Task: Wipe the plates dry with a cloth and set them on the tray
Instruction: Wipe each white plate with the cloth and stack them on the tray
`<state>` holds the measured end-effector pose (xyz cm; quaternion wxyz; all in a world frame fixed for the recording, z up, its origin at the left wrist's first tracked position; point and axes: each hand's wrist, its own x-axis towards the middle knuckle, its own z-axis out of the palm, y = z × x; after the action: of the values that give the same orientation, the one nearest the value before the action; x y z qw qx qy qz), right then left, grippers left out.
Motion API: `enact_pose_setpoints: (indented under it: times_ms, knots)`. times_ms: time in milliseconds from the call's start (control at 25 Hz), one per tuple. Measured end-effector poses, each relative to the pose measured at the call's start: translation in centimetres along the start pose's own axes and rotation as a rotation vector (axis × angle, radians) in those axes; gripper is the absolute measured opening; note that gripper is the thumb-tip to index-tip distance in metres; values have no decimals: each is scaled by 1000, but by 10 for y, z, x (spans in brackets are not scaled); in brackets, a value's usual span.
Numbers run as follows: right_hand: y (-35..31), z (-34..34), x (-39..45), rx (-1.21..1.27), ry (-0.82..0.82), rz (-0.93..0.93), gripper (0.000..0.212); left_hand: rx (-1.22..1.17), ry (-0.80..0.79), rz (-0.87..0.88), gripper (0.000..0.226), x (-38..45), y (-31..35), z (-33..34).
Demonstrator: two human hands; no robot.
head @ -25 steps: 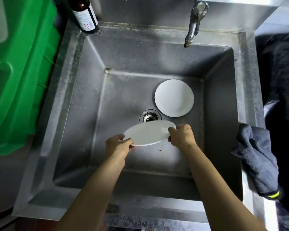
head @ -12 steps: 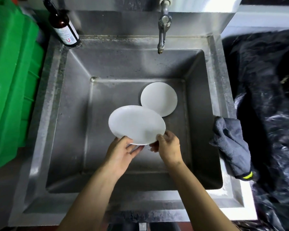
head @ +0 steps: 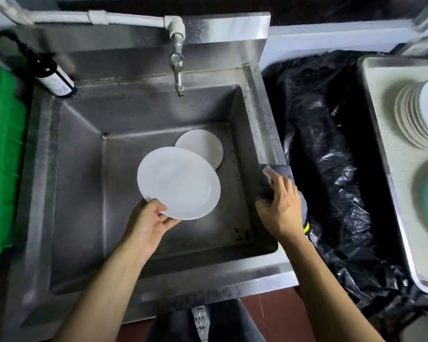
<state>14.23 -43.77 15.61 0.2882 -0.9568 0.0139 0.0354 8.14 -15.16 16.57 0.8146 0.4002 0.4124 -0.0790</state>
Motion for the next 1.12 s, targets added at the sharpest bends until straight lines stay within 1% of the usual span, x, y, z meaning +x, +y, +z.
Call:
enact_pose_setpoints:
  times_ms: [80,120,160,200,280,360,480,600,680,720,800,880,920,960,1000,1120]
  knots:
    - [28,-11,2,-116,-112,-25,93,18,1,-3,48,-8,2,11]
    - [41,-14,1,-153,-168,-26,97,26,2,-2,47,-13,3,16]
    - [53,-14,-1,-162,-203,-33,95,36,5,0,47,-17,5,21]
    - [63,-12,-2,-135,-206,-50,88,48,10,3,48,-21,6,26]
    - [74,-9,-2,-33,-143,-90,71,77,18,7,49,-30,8,35]
    - [73,-10,5,26,-52,-71,58,104,30,18,47,-40,10,42]
    - [53,-20,26,122,92,14,45,149,37,41,46,-55,13,49]
    - [7,-41,34,383,201,113,42,165,17,62,43,-69,16,54]
    - [-32,-46,32,474,246,87,35,176,9,70,39,-77,17,57]
    - [-53,-47,29,485,233,40,30,183,2,74,37,-81,18,58]
    - [-85,-38,20,453,127,-68,25,186,-21,70,34,-88,21,60]
    - [-102,-22,9,259,20,-108,30,194,-49,65,33,-94,26,62]
    - [-107,-15,3,165,-8,-108,35,212,-55,67,32,-97,29,62]
    - [-111,-10,-2,134,-13,-119,39,234,-53,71,30,-100,33,60]
    - [-114,-8,-8,168,-11,-138,41,259,-57,75,29,-102,36,58]
    - [-130,-9,-14,417,-54,-150,45,353,-117,102,22,-109,46,50]
